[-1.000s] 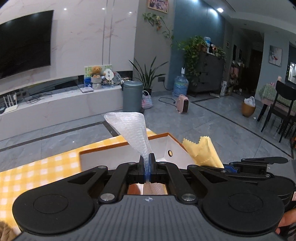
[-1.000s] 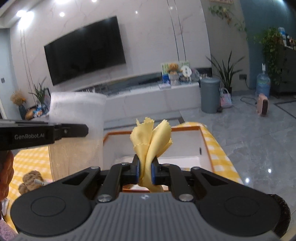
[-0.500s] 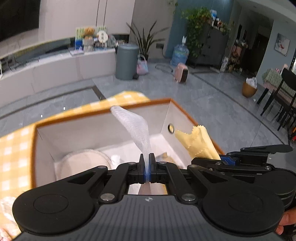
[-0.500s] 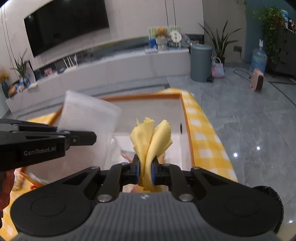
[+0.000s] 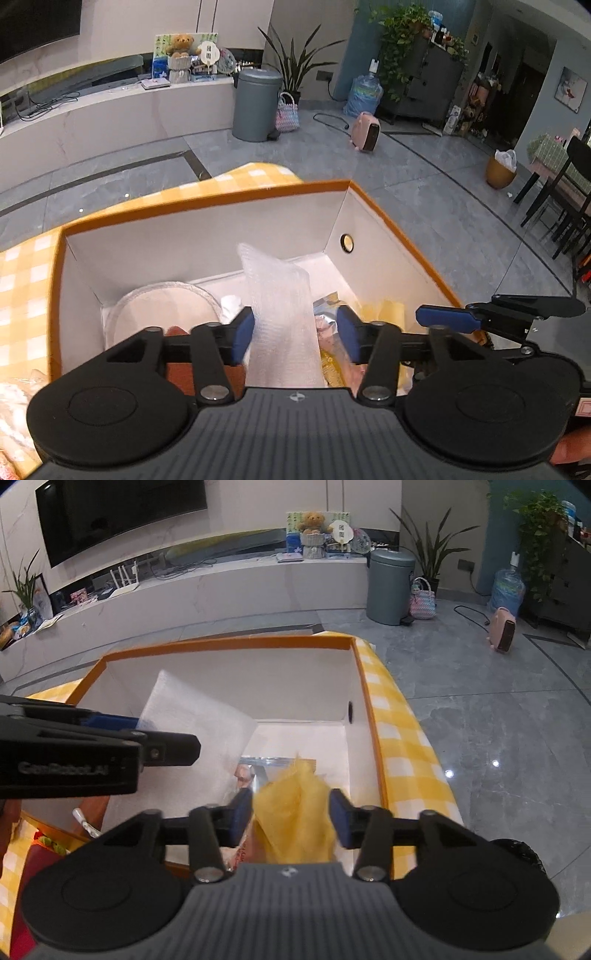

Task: Organize soft objects
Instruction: 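Lower the mesh bag and yellow cloth into the orange box and open both tools, then move both open tools back toward the brown towel and pink crocheted pouch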

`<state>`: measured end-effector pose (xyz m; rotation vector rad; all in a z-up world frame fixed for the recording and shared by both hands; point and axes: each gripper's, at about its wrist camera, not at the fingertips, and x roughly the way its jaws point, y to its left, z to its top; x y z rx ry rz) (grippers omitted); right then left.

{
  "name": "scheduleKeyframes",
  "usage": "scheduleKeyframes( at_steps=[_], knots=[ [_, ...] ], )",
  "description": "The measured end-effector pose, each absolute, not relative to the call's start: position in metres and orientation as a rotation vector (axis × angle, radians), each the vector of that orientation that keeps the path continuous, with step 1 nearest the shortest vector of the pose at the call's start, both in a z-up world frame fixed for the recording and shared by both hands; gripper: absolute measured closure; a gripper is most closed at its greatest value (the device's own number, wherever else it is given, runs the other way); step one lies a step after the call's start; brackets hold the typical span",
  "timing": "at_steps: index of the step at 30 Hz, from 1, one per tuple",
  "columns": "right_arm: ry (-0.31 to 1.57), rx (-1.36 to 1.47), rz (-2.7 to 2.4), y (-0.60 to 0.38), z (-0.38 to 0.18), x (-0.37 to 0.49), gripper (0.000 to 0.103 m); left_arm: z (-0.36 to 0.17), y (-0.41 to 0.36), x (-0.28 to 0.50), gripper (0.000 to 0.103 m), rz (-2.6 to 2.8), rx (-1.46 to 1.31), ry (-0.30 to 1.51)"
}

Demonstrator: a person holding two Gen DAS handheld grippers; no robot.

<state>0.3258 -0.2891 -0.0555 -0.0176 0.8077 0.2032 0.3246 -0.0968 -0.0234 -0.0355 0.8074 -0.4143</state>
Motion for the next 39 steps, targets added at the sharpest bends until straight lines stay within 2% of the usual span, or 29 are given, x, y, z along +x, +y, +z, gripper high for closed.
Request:
scheduleKeyframes(
  at_steps=[1,3,5,11,14,24,39],
  knots=[
    [0.806,-0.018,0.202,-0.289,-0.053,0.324,0.053,-0.020,-0.096,0.323,0.037,-0.412,-0.036,0.799],
    [0.800,-0.020,0.199,-0.288,-0.049,0.320,0.044,-0.012,-0.093,0.319,0.032,-0.408,-0.039,0.780],
    [0.788,-0.027,0.194,-0.286,-0.043,0.316,0.042,-0.006,-0.093,0.316,0.027,-0.404,-0.045,0.767],
    [0.750,-0.034,0.188,-0.282,-0.021,0.295,0.041,0.017,-0.085,0.296,0.025,-0.394,-0.045,0.723],
    [0.711,-0.027,0.199,-0.279,-0.007,0.274,0.029,0.029,-0.077,0.276,0.025,-0.405,-0.053,0.686],
    [0.618,0.074,0.284,-0.247,0.010,0.186,0.029,0.048,-0.038,0.185,0.020,-0.370,-0.032,0.574],
    [0.650,0.212,0.349,-0.185,-0.022,0.093,0.029,0.016,0.036,0.093,0.020,-0.217,-0.057,0.574]
  ],
)
